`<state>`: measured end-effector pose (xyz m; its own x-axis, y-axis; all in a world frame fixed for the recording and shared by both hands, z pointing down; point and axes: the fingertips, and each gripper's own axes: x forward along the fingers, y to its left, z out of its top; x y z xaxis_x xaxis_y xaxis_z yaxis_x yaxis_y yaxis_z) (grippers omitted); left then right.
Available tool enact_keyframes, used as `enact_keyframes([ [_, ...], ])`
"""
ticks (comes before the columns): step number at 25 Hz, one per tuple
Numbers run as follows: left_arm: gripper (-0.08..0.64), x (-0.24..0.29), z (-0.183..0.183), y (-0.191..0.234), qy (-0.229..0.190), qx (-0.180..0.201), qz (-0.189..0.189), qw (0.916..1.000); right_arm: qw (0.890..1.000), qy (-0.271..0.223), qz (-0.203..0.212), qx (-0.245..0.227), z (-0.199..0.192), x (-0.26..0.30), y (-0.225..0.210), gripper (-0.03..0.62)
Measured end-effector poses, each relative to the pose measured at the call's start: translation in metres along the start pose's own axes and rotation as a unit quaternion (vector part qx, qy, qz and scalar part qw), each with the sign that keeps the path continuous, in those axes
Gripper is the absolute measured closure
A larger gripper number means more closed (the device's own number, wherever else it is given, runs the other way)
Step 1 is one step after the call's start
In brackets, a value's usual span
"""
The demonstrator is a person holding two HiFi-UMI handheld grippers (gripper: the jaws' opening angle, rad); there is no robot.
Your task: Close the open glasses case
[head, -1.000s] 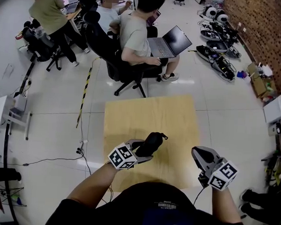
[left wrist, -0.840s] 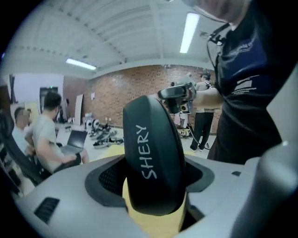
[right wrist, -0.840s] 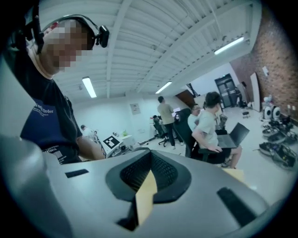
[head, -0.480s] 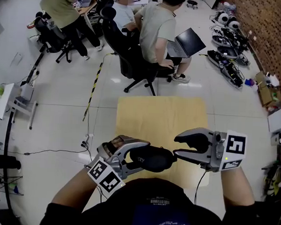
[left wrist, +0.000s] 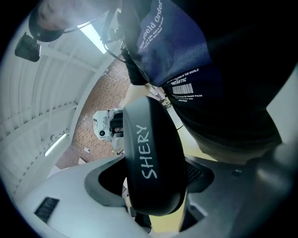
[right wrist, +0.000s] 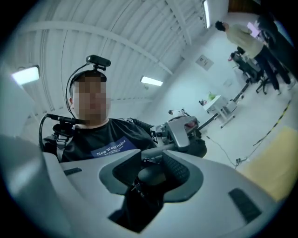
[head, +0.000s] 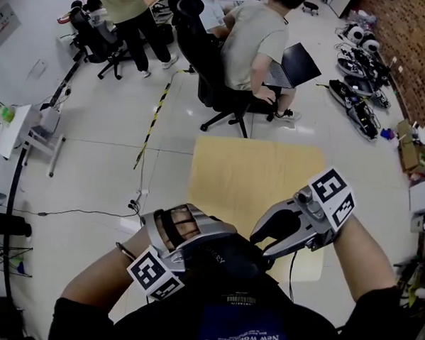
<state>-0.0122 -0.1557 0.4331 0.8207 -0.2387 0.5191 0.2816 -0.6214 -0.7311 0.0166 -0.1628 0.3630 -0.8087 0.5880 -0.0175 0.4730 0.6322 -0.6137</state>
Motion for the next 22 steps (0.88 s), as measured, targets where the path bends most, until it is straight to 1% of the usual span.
enact_keyframes([
  [2,0.229,-0.002,0.001,0.002,0.004,0.006,0.003,1.0,1.0,0.001,0.015,0.018,0.0,0.0,0.0,0.48],
  [5,0.229,-0.001,0.003,0.005,0.006,0.009,0.008,0.9999,0.999,-0.002,0.02,0.039,0.0,0.0,-0.001,0.48],
  [9,0.229,0.0,0.001,0.006,0.017,0.017,0.015,0.9996,0.998,-0.003,0.004,0.057,-0.004,0.0,-0.007,0.48],
  [13,0.229,0.0,-0.01,0.004,0.044,0.021,0.012,0.9987,0.998,-0.024,-0.005,0.055,0.001,-0.005,-0.007,0.482],
  [16,0.228,0.002,-0.012,0.004,0.054,0.029,0.013,0.998,0.997,-0.042,-0.017,0.055,0.003,-0.011,-0.009,0.482],
  [17,0.229,0.003,-0.012,0.004,0.056,0.03,0.013,0.9979,0.997,-0.05,-0.026,0.056,0.005,-0.013,-0.01,0.495],
  [19,0.228,0.006,-0.013,0.004,0.058,0.028,0.011,0.9979,0.996,-0.059,-0.045,0.055,0.007,-0.017,-0.014,0.574],
  [22,0.229,0.009,-0.015,0.003,0.057,0.02,0.009,0.9981,0.995,-0.057,-0.058,0.052,0.006,-0.02,-0.017,0.577],
])
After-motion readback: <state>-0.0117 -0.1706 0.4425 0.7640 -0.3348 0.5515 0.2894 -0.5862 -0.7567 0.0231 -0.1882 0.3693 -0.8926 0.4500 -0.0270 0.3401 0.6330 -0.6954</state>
